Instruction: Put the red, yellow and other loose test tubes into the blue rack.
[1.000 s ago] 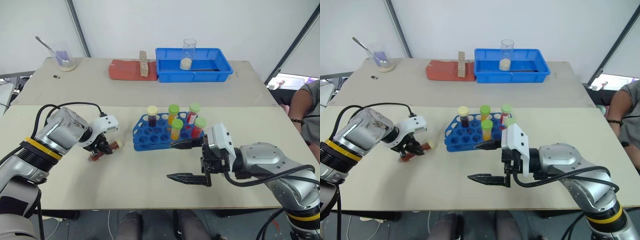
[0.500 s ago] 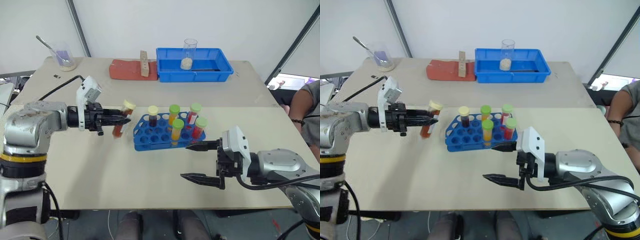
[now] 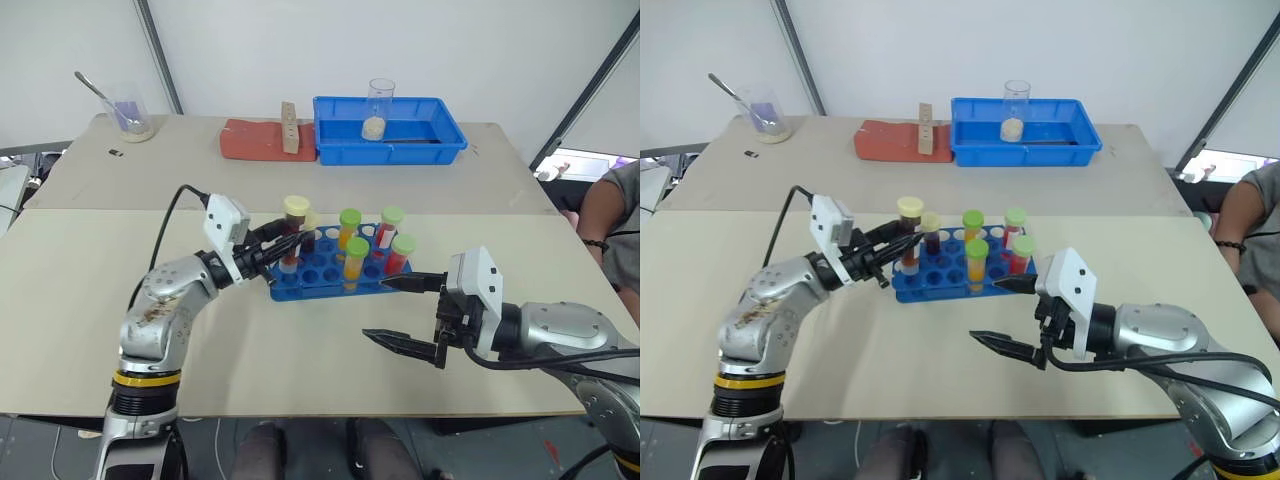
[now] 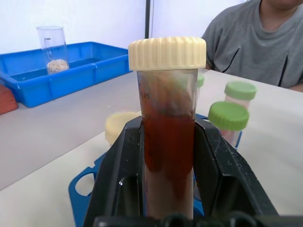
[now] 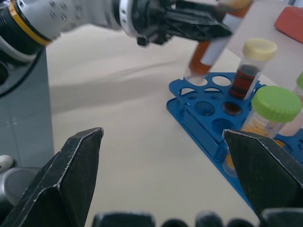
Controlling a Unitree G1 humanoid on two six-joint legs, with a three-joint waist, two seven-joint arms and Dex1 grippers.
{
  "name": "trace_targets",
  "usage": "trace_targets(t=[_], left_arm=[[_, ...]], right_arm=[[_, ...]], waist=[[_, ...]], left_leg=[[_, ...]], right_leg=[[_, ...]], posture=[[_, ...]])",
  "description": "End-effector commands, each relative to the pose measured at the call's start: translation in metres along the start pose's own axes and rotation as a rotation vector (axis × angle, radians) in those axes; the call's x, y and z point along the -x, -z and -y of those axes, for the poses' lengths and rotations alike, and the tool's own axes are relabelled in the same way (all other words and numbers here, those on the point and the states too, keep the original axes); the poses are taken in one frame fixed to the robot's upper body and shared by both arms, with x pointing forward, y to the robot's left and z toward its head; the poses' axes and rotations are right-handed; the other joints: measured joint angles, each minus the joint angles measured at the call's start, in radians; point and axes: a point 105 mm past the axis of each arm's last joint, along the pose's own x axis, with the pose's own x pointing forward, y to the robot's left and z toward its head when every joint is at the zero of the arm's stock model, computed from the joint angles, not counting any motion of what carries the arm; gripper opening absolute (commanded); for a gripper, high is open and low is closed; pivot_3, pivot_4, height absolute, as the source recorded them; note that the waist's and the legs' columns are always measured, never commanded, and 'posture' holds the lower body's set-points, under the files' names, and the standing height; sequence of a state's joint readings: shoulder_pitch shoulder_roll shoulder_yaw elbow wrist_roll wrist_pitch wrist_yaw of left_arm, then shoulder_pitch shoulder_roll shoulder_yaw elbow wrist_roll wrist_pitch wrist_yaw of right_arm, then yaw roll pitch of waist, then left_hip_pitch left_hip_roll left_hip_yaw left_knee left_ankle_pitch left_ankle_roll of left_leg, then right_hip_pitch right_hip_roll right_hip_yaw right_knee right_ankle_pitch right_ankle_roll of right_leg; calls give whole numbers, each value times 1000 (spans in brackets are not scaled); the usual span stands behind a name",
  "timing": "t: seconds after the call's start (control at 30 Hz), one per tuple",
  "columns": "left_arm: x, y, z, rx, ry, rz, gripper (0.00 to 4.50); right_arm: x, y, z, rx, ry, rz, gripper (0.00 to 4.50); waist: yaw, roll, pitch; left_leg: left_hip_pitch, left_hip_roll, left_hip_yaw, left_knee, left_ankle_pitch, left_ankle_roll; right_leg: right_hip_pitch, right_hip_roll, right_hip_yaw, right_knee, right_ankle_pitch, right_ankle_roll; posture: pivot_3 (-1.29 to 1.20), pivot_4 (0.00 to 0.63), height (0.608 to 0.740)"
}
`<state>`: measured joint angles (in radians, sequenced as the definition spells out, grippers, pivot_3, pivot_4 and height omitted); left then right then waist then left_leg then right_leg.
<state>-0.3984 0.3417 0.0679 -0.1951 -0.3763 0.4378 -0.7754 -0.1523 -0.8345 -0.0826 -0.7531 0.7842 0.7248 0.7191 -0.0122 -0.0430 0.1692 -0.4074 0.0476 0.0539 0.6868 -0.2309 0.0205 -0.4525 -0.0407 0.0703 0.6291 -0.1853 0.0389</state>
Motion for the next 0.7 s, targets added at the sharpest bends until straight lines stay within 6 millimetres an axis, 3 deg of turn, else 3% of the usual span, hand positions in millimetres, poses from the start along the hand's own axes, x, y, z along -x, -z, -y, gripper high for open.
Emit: trace_targets(t=[0.03,0.33,0.7], left_arm=[[-7,-5,7,-55,35,50,949],[-19,14,16,-60,84,46,949],[-27,17,16,-61,81,55,949]], right_arm=[[4,-10,-4,28,-24,19,4500],[5,-4,-9,13,-39,-12,4500],[5,-2,-8,15,-30,-22,4500]], waist=[[0,0,0],[-1,0,0],[2,0,0]], left_leg=[[0,0,0,0,0,0],[1,0,0,0,0,0],[0,0,0,0,0,0]], right_leg=[[0,0,0,0,0,0],[0,0,0,0,0,0],[0,0,0,0,0,0]], posture=[[0,150,729],[0,150,729],[0,150,729]])
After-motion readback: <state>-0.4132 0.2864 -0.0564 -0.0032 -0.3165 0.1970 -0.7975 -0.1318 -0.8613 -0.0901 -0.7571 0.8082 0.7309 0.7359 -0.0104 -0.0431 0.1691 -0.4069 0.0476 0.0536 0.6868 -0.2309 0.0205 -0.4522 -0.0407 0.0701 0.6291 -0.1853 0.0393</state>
